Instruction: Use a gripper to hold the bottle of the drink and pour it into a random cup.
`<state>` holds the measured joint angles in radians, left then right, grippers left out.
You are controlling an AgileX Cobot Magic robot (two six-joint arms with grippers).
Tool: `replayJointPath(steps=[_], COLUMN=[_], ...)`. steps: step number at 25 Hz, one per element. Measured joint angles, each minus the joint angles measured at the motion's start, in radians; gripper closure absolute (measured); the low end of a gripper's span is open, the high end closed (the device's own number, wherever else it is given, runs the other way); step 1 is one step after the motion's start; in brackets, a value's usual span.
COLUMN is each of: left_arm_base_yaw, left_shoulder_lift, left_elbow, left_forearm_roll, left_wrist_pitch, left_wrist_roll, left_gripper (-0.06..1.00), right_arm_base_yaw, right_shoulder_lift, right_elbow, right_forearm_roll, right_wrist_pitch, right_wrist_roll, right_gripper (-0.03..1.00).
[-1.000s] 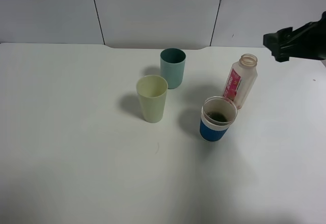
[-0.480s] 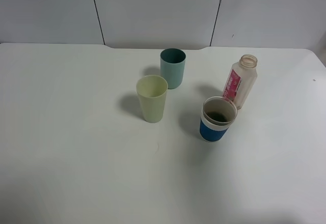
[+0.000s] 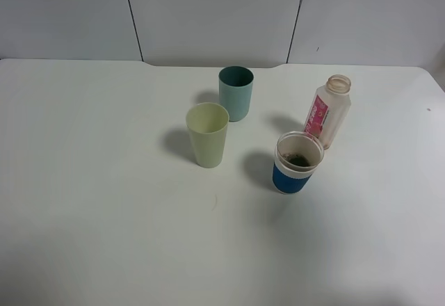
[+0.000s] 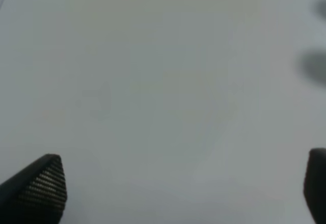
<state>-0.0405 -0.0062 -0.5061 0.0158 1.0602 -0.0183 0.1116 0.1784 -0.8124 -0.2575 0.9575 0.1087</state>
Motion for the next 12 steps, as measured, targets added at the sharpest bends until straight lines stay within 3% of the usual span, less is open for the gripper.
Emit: replayJointPath(steps=[8,12], left_arm_base_yaw=[0.0,0.0], left_shoulder_lift=[0.0,0.0], left_elbow=[0.0,0.0], left_forearm_roll=[0.0,0.0], left_wrist_pitch=[0.0,0.0], left_wrist_roll=[0.0,0.0], left_gripper=[0.02,0.02], right_arm_base_yaw=[-0.002,-0.002], right_shoulder_lift=[-0.146,-0.182], right_elbow=[0.064,0.151], right_forearm_roll=[0.095,0.161], right_wrist_pitch=[0.093,0.106], right_wrist_roll=[-0.001,-0.067], right_gripper=[0.16,0.16])
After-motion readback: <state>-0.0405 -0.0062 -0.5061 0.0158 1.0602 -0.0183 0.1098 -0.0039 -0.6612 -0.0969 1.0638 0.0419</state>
